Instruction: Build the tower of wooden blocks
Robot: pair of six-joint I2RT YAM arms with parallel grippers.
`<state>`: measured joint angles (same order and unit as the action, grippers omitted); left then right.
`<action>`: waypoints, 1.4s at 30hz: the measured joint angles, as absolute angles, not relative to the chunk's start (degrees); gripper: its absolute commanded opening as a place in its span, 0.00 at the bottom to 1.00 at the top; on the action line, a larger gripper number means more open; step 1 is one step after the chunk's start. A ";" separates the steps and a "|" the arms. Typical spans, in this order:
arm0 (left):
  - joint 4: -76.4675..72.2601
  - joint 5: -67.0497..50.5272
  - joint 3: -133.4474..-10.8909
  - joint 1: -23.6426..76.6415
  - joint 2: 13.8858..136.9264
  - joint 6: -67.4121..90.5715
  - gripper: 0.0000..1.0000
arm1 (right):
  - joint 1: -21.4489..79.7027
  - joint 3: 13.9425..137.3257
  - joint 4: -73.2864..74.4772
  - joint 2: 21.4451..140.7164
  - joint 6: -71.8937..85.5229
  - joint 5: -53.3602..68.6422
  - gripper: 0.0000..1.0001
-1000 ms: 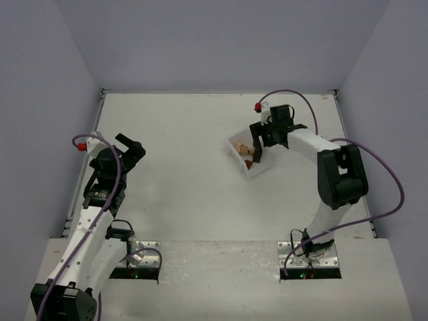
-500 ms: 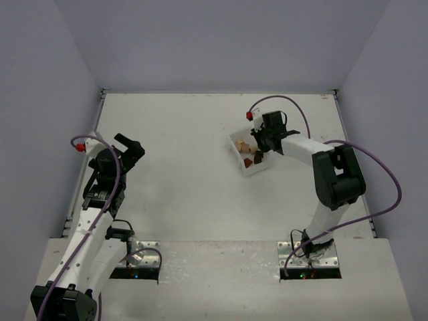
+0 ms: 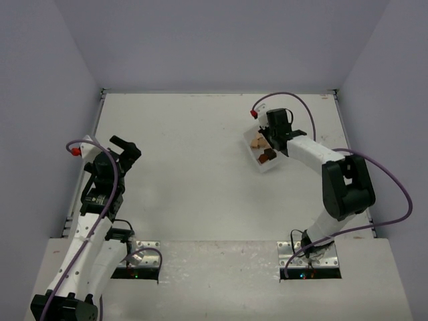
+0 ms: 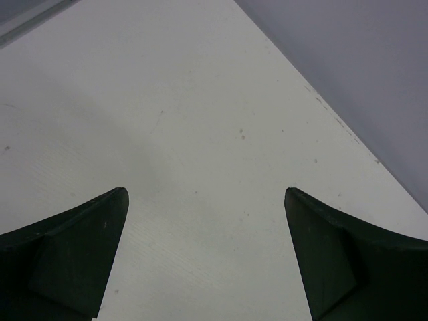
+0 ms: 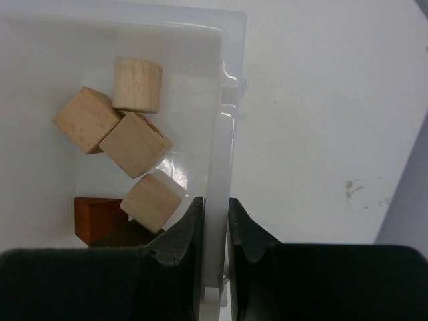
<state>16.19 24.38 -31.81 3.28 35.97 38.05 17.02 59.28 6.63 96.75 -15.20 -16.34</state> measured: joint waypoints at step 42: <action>17.93 26.37 -31.81 3.29 35.35 38.87 1.00 | 37.77 42.55 -52.88 110.78 -78.64 -69.07 0.00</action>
